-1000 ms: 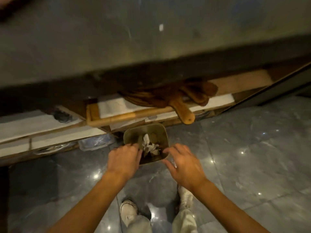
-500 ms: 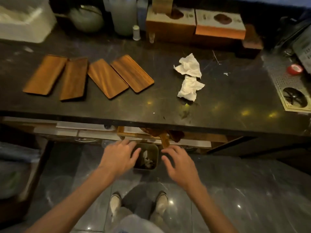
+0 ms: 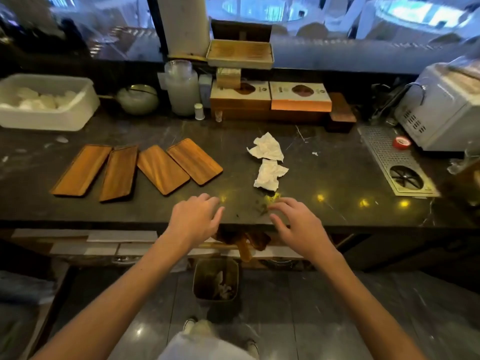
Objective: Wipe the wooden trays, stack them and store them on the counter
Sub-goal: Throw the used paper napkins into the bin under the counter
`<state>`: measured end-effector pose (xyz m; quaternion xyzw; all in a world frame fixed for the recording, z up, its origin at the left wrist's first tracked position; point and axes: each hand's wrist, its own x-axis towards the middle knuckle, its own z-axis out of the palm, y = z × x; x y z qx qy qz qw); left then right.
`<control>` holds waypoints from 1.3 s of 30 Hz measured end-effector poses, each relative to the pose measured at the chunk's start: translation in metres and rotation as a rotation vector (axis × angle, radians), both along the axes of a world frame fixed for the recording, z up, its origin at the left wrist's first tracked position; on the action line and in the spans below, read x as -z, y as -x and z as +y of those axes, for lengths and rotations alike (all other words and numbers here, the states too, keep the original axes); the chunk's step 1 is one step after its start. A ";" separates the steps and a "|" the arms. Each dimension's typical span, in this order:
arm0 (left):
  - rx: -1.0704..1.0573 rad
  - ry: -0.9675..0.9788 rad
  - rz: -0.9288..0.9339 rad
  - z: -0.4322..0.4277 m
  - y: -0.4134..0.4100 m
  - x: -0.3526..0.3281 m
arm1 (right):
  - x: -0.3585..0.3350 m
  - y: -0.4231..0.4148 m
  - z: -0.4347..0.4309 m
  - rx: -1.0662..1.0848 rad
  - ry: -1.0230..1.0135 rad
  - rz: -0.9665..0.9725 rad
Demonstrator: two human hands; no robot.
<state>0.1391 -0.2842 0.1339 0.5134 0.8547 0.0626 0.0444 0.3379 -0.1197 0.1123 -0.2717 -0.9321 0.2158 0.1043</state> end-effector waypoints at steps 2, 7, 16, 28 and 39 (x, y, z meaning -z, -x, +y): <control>0.025 -0.016 0.015 0.015 0.010 -0.009 | -0.007 0.008 0.010 0.036 -0.027 0.008; 0.105 -0.020 0.012 0.049 0.044 -0.020 | -0.019 0.030 0.027 0.118 -0.061 -0.012; 0.207 0.027 -0.013 0.117 0.102 0.004 | -0.021 0.064 0.056 0.306 0.055 -0.082; 0.112 0.092 -0.063 0.216 0.107 0.052 | 0.024 0.130 0.192 0.178 0.076 -0.213; 0.077 0.299 -0.220 0.304 0.058 0.133 | 0.092 0.237 0.307 -0.206 -0.050 -0.517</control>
